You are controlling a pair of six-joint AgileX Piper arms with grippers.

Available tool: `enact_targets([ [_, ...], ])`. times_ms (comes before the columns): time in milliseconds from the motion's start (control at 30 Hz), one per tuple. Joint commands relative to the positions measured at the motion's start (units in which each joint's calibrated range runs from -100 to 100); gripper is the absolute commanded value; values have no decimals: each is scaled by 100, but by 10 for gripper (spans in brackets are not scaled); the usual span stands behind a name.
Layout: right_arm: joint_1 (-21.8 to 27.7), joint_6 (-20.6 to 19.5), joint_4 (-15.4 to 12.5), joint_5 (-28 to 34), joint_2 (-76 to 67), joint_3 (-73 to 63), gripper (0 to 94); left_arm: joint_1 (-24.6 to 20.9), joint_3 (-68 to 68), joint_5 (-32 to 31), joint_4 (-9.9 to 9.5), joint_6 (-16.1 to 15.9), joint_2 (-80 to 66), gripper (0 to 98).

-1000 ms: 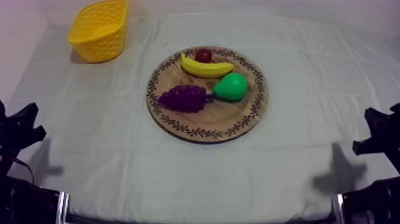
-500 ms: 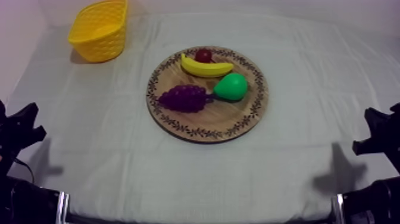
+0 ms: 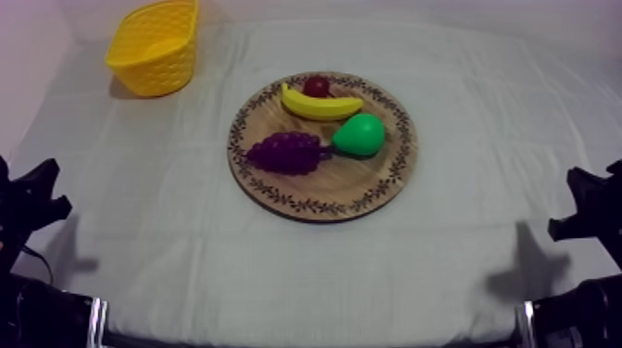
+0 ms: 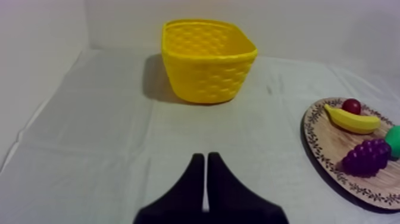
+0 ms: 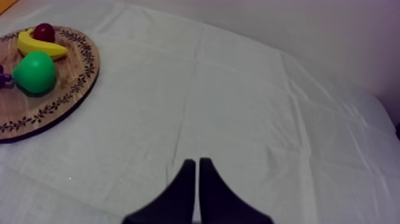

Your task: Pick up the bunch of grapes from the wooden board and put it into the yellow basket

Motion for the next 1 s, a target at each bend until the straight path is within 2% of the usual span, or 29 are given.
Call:
enact_targets([
  [0,0,1,-1,0,2,-1,3,22,-4,-120,3,29,58,0],
  [233,0,1,-1,0,2,-1,3,103,-412,-516,-14,71,582,0],
  [633,0,1,-1,0,2,-1,3,244,-1976,-915,-19,18,2080,0],
  [967,0,1,-1,0,2,-1,3,666,-3322,-963,-13,-148,3657,0],
])
